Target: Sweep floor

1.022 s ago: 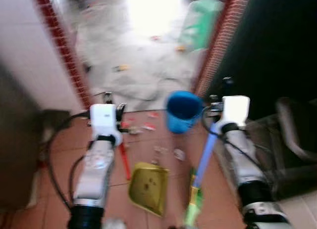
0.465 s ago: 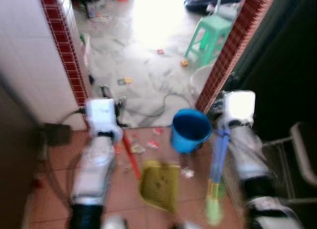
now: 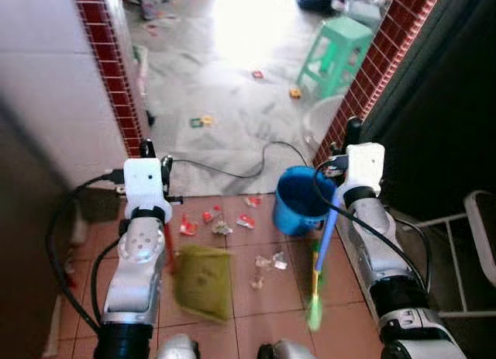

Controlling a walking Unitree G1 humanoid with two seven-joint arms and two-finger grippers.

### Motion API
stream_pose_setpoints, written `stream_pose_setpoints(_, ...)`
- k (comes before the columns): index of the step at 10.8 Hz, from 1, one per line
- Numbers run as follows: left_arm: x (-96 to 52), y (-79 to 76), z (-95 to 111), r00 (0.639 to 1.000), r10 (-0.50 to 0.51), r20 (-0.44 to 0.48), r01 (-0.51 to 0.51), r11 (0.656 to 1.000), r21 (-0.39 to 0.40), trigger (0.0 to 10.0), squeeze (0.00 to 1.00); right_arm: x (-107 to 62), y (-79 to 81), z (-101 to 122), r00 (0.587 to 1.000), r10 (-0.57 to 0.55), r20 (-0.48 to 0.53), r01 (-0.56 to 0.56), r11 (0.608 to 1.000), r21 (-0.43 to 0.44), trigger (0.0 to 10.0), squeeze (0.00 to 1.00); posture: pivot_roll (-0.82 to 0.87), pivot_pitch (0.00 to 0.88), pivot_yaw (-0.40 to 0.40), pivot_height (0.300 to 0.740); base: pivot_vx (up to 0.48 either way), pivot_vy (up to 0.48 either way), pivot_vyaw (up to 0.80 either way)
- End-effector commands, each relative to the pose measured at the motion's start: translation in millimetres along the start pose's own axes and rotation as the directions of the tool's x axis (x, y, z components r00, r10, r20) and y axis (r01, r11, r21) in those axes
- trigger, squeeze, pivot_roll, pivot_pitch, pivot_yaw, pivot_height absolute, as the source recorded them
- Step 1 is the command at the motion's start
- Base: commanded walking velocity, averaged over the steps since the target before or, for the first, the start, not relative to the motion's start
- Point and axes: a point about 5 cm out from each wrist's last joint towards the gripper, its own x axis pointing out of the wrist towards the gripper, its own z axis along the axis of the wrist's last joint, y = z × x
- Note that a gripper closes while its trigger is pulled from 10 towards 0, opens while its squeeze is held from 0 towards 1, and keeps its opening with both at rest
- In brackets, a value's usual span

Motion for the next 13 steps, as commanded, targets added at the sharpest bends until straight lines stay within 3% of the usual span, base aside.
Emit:
stream_pose_setpoints(1,0.5,-6.4,7,0.999,-0.011,0.045,0.010,1.000,0.009,10.0,0.00,3.4,-3.2,8,0.999,-0.006,0.036,0.006,1.000,0.004,10.0,0.00,0.07,0.058,-0.083,0.740,0.000,0.000,0.00)
stream_pose_setpoints(5,6.2,-3.9,-4,0.993,0.121,0.000,-0.121,0.990,0.077,10.0,0.00,0.6,2.5,4,0.999,0.029,0.023,-0.030,0.999,0.033,10.0,0.00,0.06,0.069,-0.076,0.740,0.000,0.000,0.00)
stream_pose_setpoints(12,16.9,-18.6,-16,0.988,0.143,-0.051,-0.143,0.990,-0.007,10.0,0.00,-0.2,11.1,5,0.997,0.075,0.027,-0.077,0.994,0.081,10.0,0.00,0.06,0.077,-0.076,0.740,0.000,0.000,0.00)
stream_pose_setpoints(13,20.6,-28.8,-20,0.988,0.137,-0.074,-0.137,0.990,-0.008,10.0,0.00,-0.2,12.6,7,0.996,0.080,0.030,-0.082,0.993,0.085,10.0,0.00,0.05,0.084,-0.076,0.740,0.000,0.000,0.00)
